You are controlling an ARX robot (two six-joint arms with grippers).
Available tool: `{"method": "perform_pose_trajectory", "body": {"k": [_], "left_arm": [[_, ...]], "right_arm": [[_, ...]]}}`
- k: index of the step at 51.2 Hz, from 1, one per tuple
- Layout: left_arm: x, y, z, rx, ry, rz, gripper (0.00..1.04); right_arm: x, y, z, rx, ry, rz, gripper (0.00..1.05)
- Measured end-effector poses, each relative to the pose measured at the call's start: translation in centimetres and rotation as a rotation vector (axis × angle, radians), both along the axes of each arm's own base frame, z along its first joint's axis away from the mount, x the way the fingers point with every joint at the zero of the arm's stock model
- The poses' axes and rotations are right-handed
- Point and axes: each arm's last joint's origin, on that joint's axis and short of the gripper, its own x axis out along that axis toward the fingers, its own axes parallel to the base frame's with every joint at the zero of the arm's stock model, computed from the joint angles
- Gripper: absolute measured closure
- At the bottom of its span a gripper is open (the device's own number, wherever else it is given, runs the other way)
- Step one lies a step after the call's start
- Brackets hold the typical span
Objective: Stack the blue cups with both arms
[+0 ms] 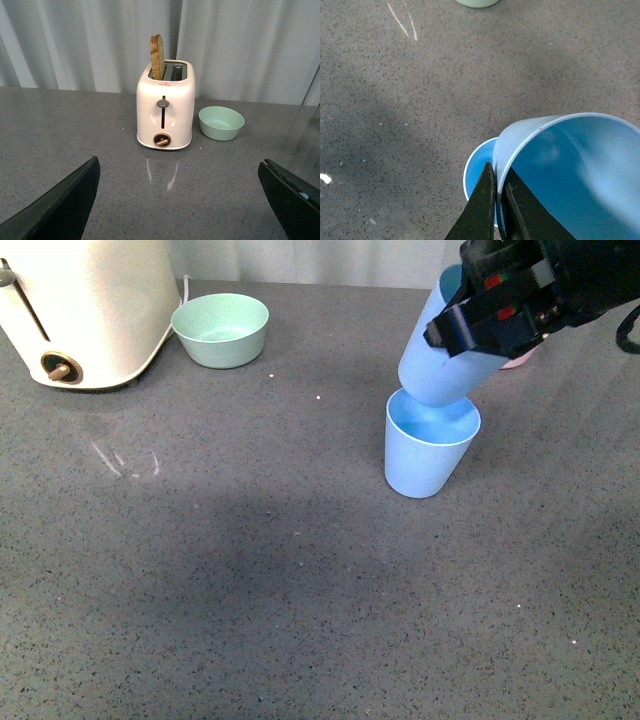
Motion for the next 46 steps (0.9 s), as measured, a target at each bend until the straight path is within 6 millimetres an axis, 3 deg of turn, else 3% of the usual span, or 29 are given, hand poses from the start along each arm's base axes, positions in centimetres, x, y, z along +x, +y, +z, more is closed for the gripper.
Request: {"method": "perform_pose_trajectory", "body": {"k": [12,22,32,43,46], "left_arm": [[0.0,0.0,0.0,0.000,0.000,0.000,0.09],[0.0,0.0,0.0,0.000,0.000,0.000,0.09],[0.0,0.0,0.0,0.000,0.000,0.000,0.09],[0.0,0.0,0.0,0.000,0.000,0.000,0.09],[0.0,0.0,0.0,0.000,0.000,0.000,0.09]], "right_arm": [[0.4,0.8,-1.9,-0.026,0.038,0.006,1.03],[0.7,0.8,-2.1,-0.026,0.041,0.002,0.78],[0.7,0.7,-1.3,0.012,0.018,-0.014,0.44],[-0.9,-2.4,2.5,0.149,-0.136,-0.134,0.08],[-2.1,-4.2,3.6,0.190,-0.203,-0.203,0.09]]}}
